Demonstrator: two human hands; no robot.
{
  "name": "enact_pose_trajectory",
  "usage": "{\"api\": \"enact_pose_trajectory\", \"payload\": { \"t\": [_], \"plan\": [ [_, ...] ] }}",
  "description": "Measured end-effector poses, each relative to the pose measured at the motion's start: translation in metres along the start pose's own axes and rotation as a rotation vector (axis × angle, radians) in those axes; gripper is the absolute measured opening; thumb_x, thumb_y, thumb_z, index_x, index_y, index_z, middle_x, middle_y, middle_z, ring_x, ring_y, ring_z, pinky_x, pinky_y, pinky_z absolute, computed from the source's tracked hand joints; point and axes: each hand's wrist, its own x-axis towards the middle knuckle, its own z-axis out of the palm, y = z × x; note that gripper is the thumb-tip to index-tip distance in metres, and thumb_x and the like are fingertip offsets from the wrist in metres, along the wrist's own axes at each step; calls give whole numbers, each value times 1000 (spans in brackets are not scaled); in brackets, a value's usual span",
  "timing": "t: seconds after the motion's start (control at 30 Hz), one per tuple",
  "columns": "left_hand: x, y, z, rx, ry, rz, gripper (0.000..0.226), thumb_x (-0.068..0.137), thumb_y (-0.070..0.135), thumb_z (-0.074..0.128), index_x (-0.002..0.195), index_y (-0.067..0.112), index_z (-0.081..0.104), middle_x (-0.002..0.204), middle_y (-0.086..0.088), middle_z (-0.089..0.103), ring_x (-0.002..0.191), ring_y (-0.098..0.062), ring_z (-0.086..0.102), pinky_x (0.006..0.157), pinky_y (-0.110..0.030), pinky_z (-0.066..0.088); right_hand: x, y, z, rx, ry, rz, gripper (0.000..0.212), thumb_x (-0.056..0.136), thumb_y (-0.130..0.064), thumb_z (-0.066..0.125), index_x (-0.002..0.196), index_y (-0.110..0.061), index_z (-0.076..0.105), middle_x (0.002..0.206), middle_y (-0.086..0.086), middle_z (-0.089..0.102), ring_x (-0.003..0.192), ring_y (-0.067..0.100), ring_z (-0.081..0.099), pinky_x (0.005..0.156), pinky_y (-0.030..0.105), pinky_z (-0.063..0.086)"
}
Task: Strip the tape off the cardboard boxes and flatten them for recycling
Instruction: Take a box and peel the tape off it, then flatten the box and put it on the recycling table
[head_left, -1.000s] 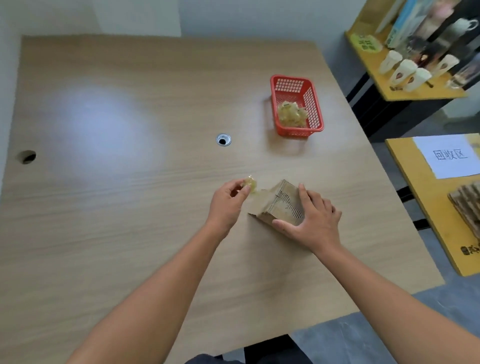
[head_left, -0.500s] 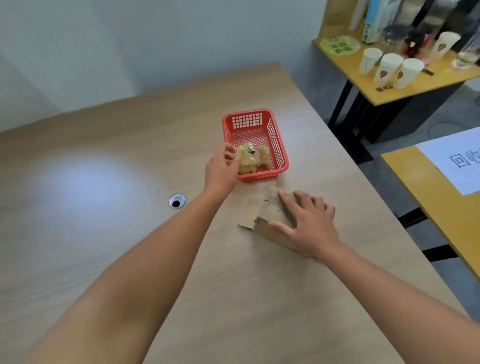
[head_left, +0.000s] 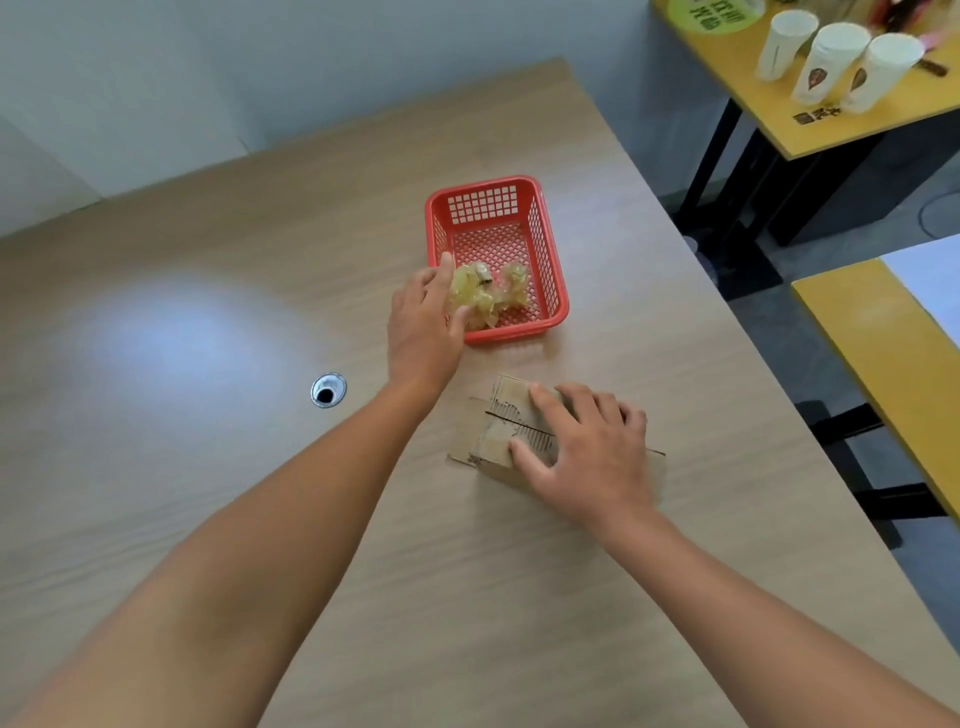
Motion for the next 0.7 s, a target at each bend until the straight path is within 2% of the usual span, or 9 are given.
{"api": "enact_pose_trajectory", "payload": {
  "t": [0.07, 0.13, 0.2, 0.27, 0.37, 0.43, 0.5, 0.63, 0.7],
  "plan": [
    [-17, 2, -11, -66, 73, 24, 65, 98, 16, 64, 157, 13, 35, 139, -7, 45, 127, -21, 44, 107, -24, 34, 2, 0, -6, 8, -23, 5, 64, 87, -65, 45, 143, -36, 54, 134, -6, 58, 119, 24, 52, 98, 46, 33],
    [-40, 1, -22, -172, 89, -24, 55, 98, 17, 63, 151, 14, 45, 130, -3, 46, 122, -19, 48, 108, -28, 40, 4, -1, -10, 14, -94, 8, 60, 91, -59, 44, 147, -40, 48, 139, -10, 54, 122, 23, 49, 98, 44, 32],
    [-80, 0, -28, -244, 43, -96, 39, 98, 22, 64, 137, 18, 58, 125, 2, 44, 122, -18, 48, 111, -38, 41, -1, 0, -13, 39, -207, 19, 58, 96, -54, 42, 153, -44, 37, 144, -13, 47, 125, 22, 47, 96, 43, 33],
    [-133, 0, -29, -266, -19, -190, 34, 97, 28, 65, 130, 20, 63, 130, 0, 41, 129, -18, 44, 115, -40, 37, -16, -1, -15, 81, -306, 8, 60, 100, -49, 44, 158, -42, 29, 149, -11, 43, 125, 24, 48, 97, 43, 40],
    [-221, -5, -38, -381, -132, -380, 44, 94, 40, 67, 135, 28, 57, 131, 6, 36, 129, -17, 45, 113, -30, 35, -58, -12, -16, 279, -415, -10, 71, 100, -44, 53, 163, -34, 21, 156, -6, 37, 134, 23, 45, 106, 41, 44],
    [-272, -13, -49, -515, -232, -457, 47, 91, 47, 68, 134, 41, 52, 127, 14, 45, 119, -17, 57, 106, -37, 48, -100, -32, -9, 510, -450, -10, 74, 100, -37, 59, 164, -29, 21, 157, -4, 36, 137, 17, 44, 110, 33, 41],
    [-314, -22, -65, -589, -256, -498, 51, 83, 55, 67, 131, 49, 53, 124, 15, 57, 110, -15, 64, 94, -44, 57, -147, -57, 1, 659, -438, -21, 73, 101, -30, 62, 163, -28, 23, 153, -5, 37, 138, 10, 42, 113, 29, 39],
    [-378, -51, -102, -403, -227, -577, 73, 68, 68, 71, 133, 41, 52, 121, 16, 61, 109, -6, 63, 94, -35, 55, -220, -108, 20, 848, -466, -14, 71, 101, -18, 63, 160, -33, 26, 148, -10, 35, 140, 5, 39, 113, 27, 40],
    [-404, -70, -123, -374, -232, -590, 69, 67, 69, 71, 127, 42, 52, 112, 23, 62, 105, -5, 65, 90, -31, 56, -248, -130, 25, 872, -489, -8, 70, 102, -17, 62, 158, -39, 25, 150, -10, 34, 139, 8, 41, 113, 27, 41]
  ]
}}
